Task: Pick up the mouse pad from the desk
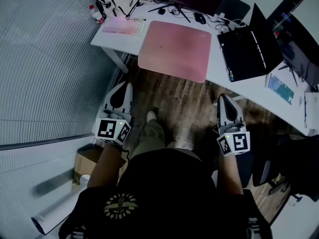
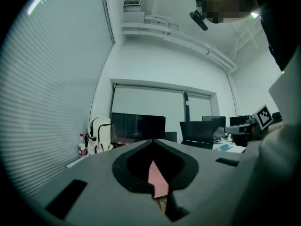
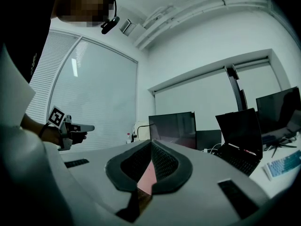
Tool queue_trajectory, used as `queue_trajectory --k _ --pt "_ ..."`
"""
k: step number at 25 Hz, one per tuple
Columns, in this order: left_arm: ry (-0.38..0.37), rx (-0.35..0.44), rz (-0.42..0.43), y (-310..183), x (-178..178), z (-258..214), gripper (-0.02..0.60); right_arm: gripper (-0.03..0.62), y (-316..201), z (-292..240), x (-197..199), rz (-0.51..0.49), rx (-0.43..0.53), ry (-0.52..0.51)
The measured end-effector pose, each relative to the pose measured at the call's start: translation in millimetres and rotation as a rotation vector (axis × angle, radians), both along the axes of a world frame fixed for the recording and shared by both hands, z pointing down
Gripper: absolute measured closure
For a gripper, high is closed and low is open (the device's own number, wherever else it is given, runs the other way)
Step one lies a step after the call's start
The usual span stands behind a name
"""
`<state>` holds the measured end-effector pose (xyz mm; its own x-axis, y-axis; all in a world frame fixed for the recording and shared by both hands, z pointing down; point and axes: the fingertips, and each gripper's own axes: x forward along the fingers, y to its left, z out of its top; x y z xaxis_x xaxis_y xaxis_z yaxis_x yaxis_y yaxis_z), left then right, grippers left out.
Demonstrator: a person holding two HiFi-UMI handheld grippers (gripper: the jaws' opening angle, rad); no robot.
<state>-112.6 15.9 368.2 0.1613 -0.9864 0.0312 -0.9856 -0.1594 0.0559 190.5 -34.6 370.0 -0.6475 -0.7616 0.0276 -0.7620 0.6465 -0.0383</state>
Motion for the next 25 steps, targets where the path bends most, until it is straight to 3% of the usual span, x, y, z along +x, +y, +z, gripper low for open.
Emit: queue_trajectory --k 25 --pt "0.020 -0.159 0.058 -128.6 -58.5 109.4 0.575 0.602 -110.2 85.0 -47.6 0.092 -0.114 0.070"
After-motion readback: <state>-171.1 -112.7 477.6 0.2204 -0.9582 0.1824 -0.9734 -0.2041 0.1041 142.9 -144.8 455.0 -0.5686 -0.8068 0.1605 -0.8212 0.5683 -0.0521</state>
